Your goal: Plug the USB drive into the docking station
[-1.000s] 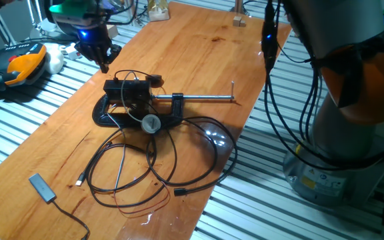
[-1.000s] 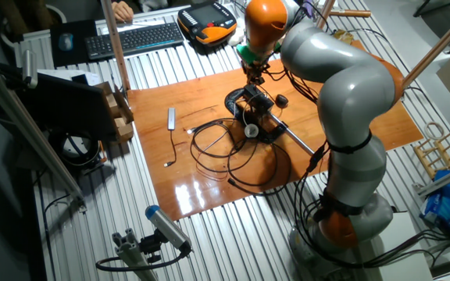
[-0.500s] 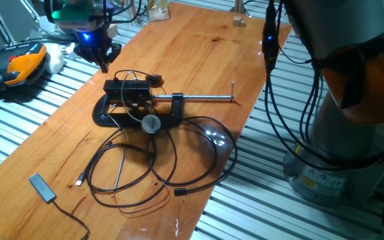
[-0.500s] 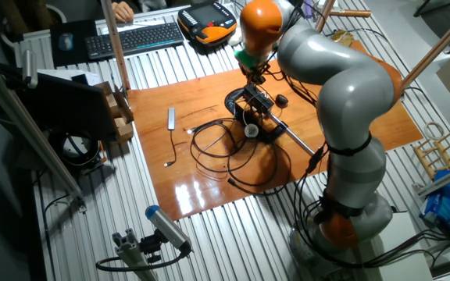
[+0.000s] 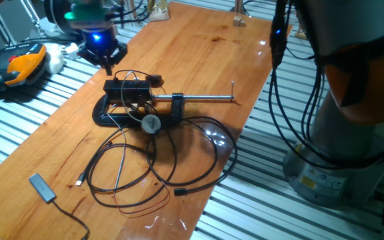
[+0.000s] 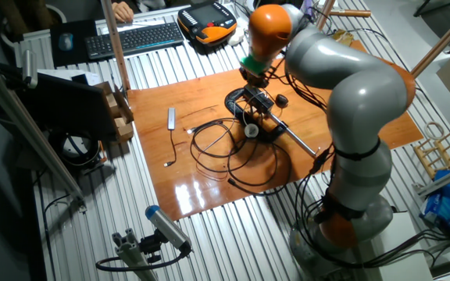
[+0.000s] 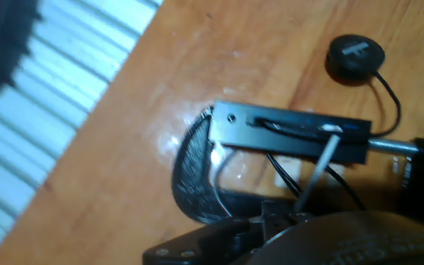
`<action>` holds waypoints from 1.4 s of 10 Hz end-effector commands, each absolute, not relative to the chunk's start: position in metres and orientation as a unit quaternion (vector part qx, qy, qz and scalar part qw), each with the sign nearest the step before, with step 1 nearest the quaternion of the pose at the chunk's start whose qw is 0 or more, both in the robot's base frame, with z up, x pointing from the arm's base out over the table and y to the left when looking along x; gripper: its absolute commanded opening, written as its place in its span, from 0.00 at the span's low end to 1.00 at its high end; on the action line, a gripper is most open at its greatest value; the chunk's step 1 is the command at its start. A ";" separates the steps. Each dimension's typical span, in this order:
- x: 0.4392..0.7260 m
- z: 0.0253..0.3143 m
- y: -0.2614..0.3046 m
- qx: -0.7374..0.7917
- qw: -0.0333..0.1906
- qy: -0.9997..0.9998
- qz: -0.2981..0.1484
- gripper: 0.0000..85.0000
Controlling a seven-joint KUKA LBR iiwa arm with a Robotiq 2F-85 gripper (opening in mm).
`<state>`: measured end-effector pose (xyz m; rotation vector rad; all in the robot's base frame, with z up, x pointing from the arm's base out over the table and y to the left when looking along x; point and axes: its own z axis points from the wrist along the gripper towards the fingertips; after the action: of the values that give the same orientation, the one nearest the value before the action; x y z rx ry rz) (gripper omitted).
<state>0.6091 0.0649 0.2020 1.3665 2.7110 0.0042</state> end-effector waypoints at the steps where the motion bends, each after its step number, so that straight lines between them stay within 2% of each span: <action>1: 0.598 0.201 0.058 0.031 0.043 0.998 0.018 0.00; 4: 0.586 0.185 0.033 -0.038 0.026 0.998 0.040 0.00; 5: 0.580 0.181 0.037 -0.035 0.029 0.999 0.026 0.00; 10: 0.565 0.189 0.044 -0.032 0.005 0.999 0.027 0.00; 14: 0.564 0.190 0.044 -0.014 0.009 1.000 0.012 0.00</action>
<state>0.5641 0.0440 0.1896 0.6836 3.0488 0.0352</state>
